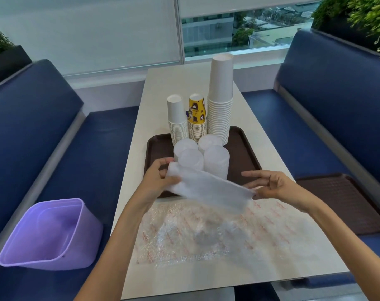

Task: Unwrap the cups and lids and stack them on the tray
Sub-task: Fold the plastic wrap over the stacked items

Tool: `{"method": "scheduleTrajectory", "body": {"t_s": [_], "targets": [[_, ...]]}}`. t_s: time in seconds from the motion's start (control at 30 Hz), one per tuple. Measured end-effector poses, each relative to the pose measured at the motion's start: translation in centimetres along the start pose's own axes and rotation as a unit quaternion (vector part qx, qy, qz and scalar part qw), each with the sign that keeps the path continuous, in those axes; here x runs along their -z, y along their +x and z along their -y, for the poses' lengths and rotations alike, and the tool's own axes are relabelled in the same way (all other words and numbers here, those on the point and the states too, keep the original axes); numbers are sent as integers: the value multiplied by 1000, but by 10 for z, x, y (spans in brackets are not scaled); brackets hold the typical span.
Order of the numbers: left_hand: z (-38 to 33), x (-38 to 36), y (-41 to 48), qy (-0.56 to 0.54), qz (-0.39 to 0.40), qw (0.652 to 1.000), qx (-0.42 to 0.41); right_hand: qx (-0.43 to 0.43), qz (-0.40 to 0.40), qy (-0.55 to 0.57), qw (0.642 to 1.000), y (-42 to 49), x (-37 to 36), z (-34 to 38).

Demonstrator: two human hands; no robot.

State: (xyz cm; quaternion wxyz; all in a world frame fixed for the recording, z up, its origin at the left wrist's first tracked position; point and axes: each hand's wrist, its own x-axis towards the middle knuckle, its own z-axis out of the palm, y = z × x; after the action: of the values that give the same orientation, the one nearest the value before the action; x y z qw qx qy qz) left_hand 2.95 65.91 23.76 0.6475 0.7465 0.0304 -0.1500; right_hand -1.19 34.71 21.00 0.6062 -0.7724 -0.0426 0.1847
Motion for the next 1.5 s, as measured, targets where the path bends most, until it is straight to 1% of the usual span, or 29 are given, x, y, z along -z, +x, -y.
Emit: {"method": "scheduleTrajectory", "body": {"t_s": [0.03,0.1,0.2,0.3,0.4,0.47,0.53,0.57,0.63,0.7,0.77,0.83,0.9,1.0,1.2,1.37,1.5], "targets": [[-9,0,0,42,9,999,-30,-17,29,-7,999,0,2,-1],[-26,-1,-1,109,36,991,-70,-28,47,-2,998,2,1,1],[-50,-4,-3,176,99,976,-87,8,29,6,1000,14,-17,22],[-69,-7,-3,244,151,953,-97,56,41,-2,998,31,-42,43],[-83,-6,-1,268,175,941,-111,79,61,13,995,44,-62,58],[-89,-4,2,274,164,940,-120,81,64,40,994,49,-69,62],[-92,-3,6,256,123,948,-142,79,55,62,993,50,-73,63],[-91,-4,7,225,93,957,-156,79,43,73,993,51,-74,63],[-86,-6,10,131,21,977,-165,82,12,106,991,52,-75,61],[-76,-10,11,66,-25,987,-145,81,-20,141,987,54,-73,59],[-60,-16,9,41,-20,993,-109,76,-42,167,982,56,-71,56],[-40,-24,4,43,19,996,-74,72,-54,185,979,57,-71,53],[-23,-33,0,18,46,997,-59,74,-57,195,976,57,-73,52],[-8,-39,1,-35,24,997,-68,67,-48,205,975,57,-74,51],[0,-39,2,-63,0,993,-96,42,-2,228,973,58,-68,44],[5,-38,6,-74,1,990,-120,50,-23,222,973,59,-68,44],[8,-39,7,-72,-20,988,-135,67,-45,196,977,58,-68,43]]}}
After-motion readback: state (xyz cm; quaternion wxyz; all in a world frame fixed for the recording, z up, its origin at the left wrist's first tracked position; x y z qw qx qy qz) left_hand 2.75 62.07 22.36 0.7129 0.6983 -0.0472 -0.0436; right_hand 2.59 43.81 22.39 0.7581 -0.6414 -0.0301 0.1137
